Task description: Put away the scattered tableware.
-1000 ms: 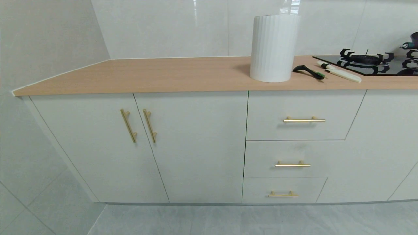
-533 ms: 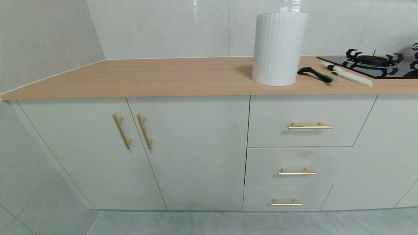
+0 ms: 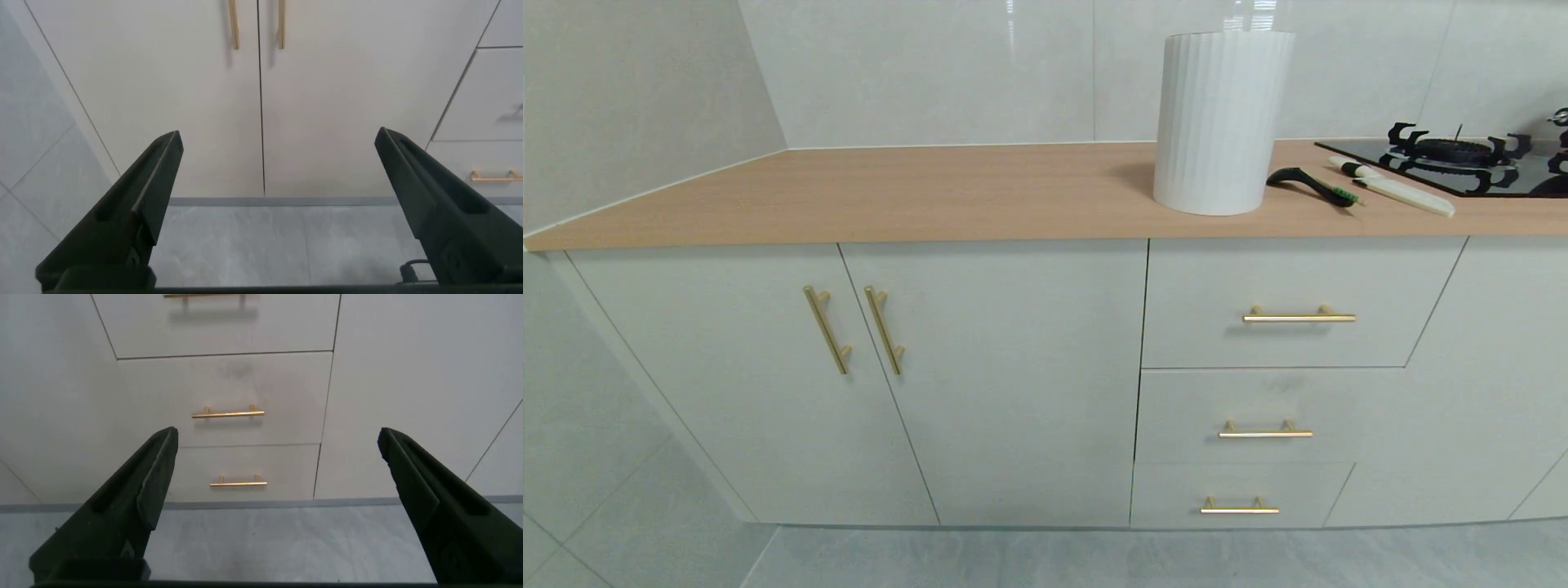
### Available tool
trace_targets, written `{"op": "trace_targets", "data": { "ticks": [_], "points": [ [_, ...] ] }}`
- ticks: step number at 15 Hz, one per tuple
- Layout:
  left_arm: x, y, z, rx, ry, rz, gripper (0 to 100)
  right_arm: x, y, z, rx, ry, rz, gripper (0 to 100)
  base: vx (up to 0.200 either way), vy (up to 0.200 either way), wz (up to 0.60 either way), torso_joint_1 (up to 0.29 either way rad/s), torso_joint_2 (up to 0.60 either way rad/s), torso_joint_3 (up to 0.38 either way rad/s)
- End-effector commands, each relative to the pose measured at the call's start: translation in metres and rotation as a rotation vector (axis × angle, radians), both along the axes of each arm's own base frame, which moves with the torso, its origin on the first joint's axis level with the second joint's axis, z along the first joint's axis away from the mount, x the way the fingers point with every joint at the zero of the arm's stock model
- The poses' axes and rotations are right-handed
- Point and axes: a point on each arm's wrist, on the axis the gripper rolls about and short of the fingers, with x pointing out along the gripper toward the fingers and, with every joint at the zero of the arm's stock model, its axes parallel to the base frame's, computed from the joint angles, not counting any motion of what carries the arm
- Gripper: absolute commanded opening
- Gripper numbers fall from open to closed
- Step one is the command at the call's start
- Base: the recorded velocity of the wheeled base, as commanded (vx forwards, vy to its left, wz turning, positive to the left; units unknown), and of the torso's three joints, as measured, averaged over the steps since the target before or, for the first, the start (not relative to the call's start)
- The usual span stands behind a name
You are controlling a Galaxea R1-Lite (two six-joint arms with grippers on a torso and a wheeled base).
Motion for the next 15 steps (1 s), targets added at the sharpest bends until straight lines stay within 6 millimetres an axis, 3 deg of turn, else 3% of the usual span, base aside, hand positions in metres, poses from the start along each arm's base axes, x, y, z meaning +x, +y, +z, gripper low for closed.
{"op": "trace_targets", "data": {
  "ticks": [1, 3, 4, 5, 7, 11, 12, 13, 15],
  "points": [
    [0.000, 0.000, 0.000, 0.000, 0.003, 0.000, 100, 0.000, 0.000, 0.000, -0.003, -0.001, 0.003, 100, 0.000, 0.000, 0.00, 0.000, 0.00, 0.000],
    [0.000, 0.000, 0.000, 0.000, 0.001, 0.000, 100, -0.002, 0.000, 0.012, 0.002, -0.045, 0.021, 100, 0.000, 0.000, 0.00, 0.000, 0.00, 0.000],
    [0.000, 0.000, 0.000, 0.000, 0.001, 0.000, 100, -0.006, 0.001, 0.062, 0.097, -0.129, 0.067, 100, 0.000, 0.000, 0.00, 0.000, 0.00, 0.000],
    [0.000, 0.000, 0.000, 0.000, 0.003, 0.000, 100, 0.004, 0.001, 0.084, 0.115, -0.076, 0.117, 100, 0.000, 0.000, 0.00, 0.000, 0.00, 0.000],
    [0.000, 0.000, 0.000, 0.000, 0.001, 0.000, 100, 0.044, 0.004, 0.098, 0.116, 0.141, 0.185, 100, 0.000, 0.000, 0.00, 0.000, 0.00, 0.000],
    [0.000, 0.000, 0.000, -0.001, 0.001, 0.000, 100, 0.145, 0.010, 0.107, 0.055, 0.492, 0.260, 100, 0.000, 0.000, 0.00, 0.000, 0.00, 0.000],
    [0.000, 0.000, 0.000, 0.000, 0.001, 0.000, 100, 0.161, 0.011, 0.106, 0.058, 0.524, 0.264, 100, 0.000, 0.000, 0.00, 0.000, 0.00, 0.000],
    [0.000, 0.000, 0.000, 0.000, 0.003, 0.000, 100, 0.199, 0.013, 0.097, 0.065, 0.599, 0.262, 100, 0.000, 0.000, 0.00, 0.000, 0.00, 0.000],
    [0.000, 0.000, 0.000, 0.000, 0.001, 0.000, 100, 0.236, 0.015, 0.077, 0.069, 0.643, 0.260, 100, 0.000, 0.000, 0.00, 0.000, 0.00, 0.000]
  ]
}}
